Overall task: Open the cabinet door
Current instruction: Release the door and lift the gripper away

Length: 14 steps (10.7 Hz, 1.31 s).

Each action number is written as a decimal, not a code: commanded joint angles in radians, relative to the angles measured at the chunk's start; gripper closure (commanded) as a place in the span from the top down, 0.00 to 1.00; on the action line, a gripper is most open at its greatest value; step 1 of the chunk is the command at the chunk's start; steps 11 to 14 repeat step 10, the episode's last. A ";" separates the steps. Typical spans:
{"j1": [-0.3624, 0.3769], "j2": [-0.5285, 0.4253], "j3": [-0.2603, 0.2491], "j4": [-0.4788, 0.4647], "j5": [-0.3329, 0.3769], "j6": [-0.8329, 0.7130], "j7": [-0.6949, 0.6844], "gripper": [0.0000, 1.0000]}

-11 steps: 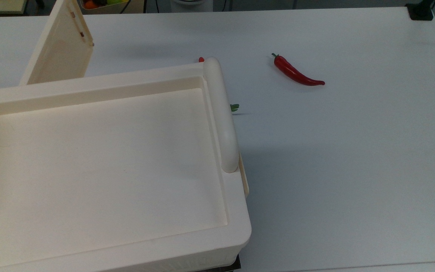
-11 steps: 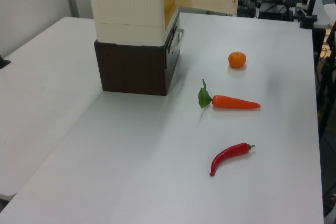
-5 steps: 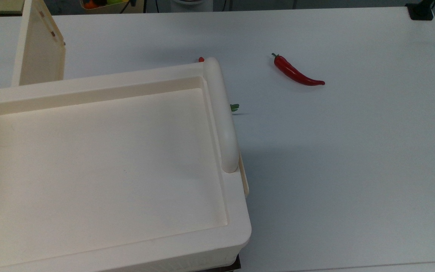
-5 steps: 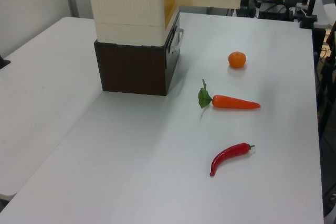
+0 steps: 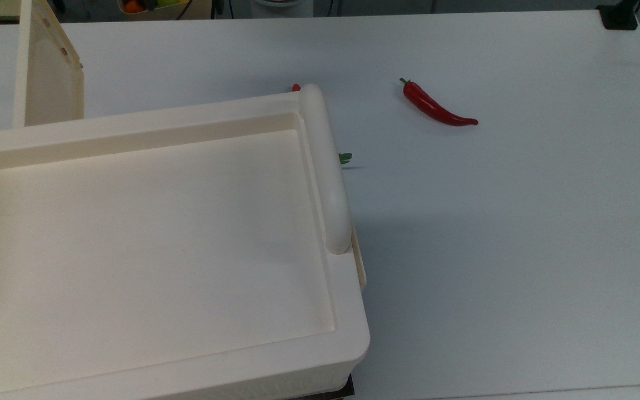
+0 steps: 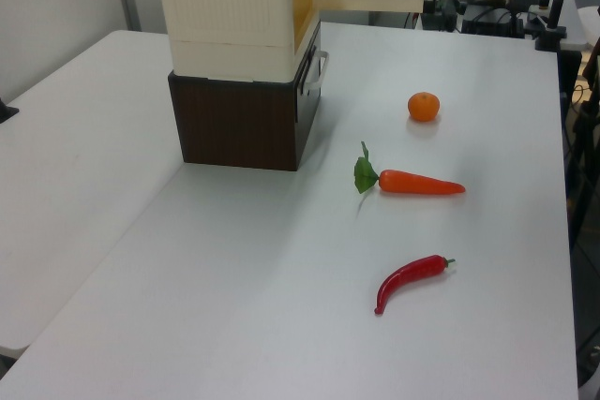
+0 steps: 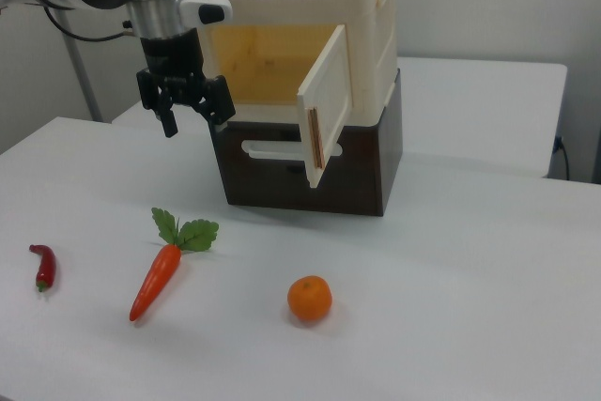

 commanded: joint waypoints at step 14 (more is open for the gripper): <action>-0.037 0.006 0.047 -0.027 -0.018 0.088 0.200 1.00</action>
